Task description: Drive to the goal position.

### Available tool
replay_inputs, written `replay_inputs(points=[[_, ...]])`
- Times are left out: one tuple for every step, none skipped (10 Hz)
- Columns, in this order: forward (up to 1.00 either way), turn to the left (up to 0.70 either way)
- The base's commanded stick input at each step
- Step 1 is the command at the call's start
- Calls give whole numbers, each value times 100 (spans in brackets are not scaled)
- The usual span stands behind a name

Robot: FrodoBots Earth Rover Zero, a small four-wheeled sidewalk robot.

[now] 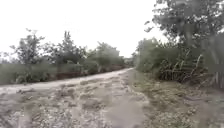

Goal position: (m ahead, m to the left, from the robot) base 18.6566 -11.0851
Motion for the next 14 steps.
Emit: replay_inputs(points=[[70,0],[70,0],[70,0],[70,0],[70,0],[70,0],[70,0],[70,0],[70,0],[70,0],[70,0],[70,0],[70,0],[70,0]])
